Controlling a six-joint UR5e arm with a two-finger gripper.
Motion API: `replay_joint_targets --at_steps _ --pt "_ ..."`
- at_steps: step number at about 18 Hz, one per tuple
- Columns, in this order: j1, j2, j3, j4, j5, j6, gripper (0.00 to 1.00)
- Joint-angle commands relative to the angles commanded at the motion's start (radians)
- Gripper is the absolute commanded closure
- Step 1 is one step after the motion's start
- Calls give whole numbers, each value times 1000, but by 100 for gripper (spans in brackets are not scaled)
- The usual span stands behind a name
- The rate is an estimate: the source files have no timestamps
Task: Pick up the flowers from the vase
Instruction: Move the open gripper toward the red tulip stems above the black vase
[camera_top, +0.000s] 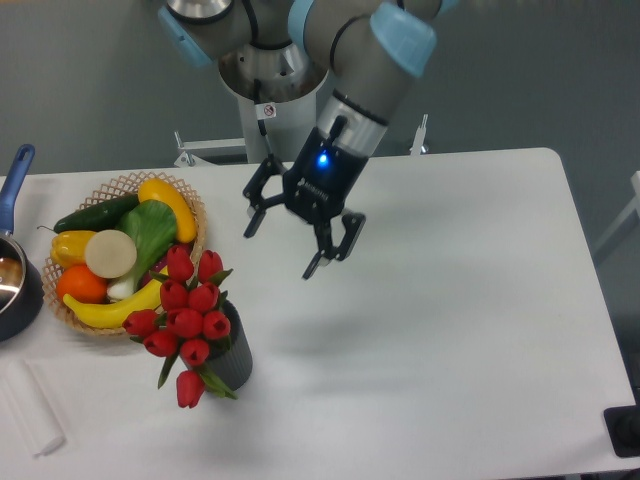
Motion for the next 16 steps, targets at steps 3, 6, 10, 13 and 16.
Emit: replay_joint_targets --at_steps 3,6,10,13,16 --pt "-12 -17 5 12 2 3 0" --pt "-18 -37 14 15 -1 9 0" --pt "-29 -61 23 32 -21 15 0" --pt "-55 -97 23 96 -21 15 0" --pt "-60 -109 29 106 -23 34 0"
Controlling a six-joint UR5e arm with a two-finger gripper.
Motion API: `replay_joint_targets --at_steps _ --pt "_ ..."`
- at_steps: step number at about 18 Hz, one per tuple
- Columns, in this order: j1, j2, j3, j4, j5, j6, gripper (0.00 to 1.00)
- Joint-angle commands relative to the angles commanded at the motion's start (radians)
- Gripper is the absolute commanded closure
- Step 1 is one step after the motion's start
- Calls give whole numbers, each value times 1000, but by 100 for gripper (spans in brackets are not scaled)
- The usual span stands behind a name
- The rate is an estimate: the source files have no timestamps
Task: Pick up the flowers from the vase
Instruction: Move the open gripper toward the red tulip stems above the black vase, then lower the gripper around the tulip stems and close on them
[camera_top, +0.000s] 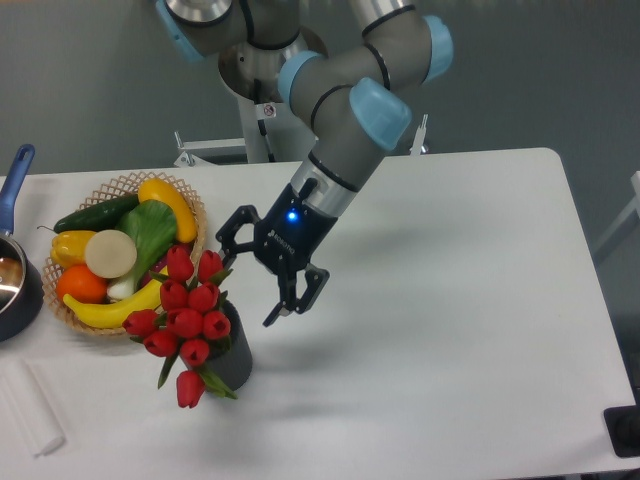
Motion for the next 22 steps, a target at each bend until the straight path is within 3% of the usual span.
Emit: replay_joint_targets --at_steps 5,9,17,18,22 --pt "-21 -11 6 2 -20 0 0" --pt "-51 -54 52 2 -25 0 0" --pt "-58 -66 63 3 -25 0 0" --pt "-58 -66 64 3 -23 0 2" --pt "-60 -66 64 3 -23 0 32"
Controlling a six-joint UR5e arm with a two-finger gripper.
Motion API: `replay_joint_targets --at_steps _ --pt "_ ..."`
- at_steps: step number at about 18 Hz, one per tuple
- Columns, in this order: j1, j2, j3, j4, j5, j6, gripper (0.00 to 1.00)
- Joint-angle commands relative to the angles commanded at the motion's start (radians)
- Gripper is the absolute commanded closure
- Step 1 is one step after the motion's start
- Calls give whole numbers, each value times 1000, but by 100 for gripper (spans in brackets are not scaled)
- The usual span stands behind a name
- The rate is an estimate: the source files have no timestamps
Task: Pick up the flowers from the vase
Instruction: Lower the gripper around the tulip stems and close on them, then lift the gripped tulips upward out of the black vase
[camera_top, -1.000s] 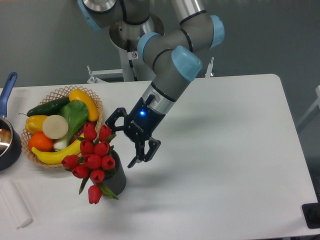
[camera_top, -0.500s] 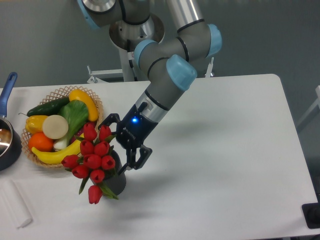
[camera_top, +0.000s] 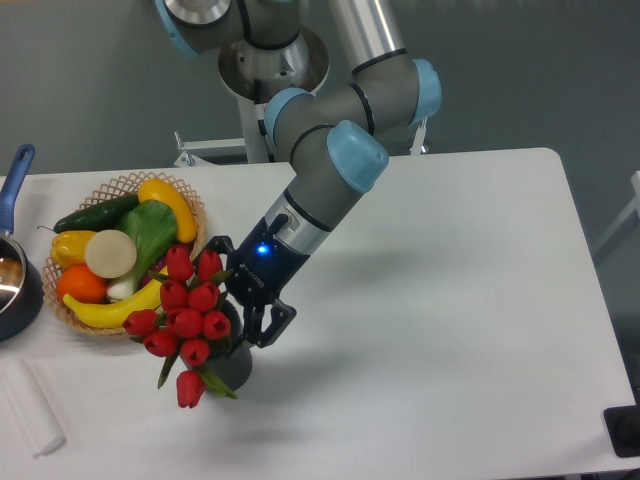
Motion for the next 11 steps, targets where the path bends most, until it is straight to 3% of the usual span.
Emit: replay_joint_targets --at_steps 7,11 --pt "-2 2 0 0 -2 0 58" --pt "-2 8 0 0 -5 -2 60"
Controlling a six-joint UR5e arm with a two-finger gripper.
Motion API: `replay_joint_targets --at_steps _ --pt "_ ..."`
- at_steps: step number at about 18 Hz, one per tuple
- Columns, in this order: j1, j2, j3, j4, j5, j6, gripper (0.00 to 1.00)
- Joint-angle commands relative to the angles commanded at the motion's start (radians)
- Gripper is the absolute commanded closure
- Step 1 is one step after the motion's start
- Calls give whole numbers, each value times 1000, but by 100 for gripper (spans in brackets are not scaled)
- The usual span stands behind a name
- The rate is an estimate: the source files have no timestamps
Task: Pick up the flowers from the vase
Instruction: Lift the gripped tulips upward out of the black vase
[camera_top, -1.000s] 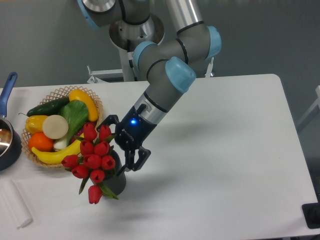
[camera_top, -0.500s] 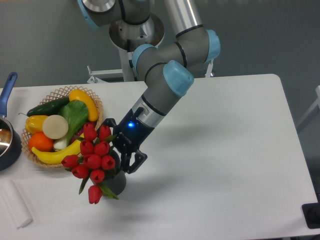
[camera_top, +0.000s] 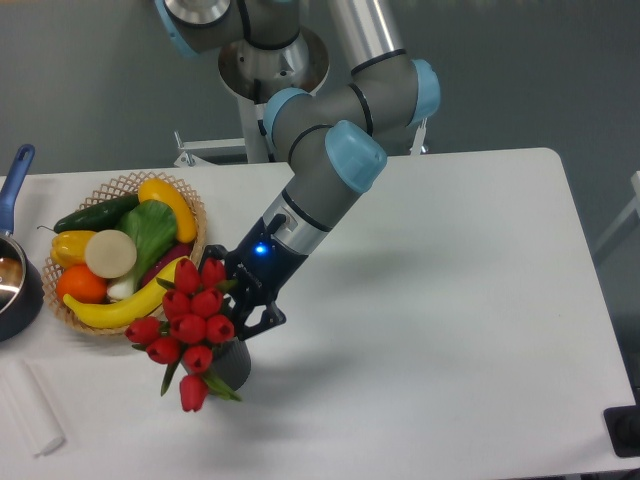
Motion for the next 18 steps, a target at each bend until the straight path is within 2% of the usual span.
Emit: replay_joint_targets --at_steps 6,9,18 --pt "12 11 2 -2 -40 -9 60" --pt "23 43 2 -2 -64 -44 60" --pt "37 87 11 -2 -115 -129 60"
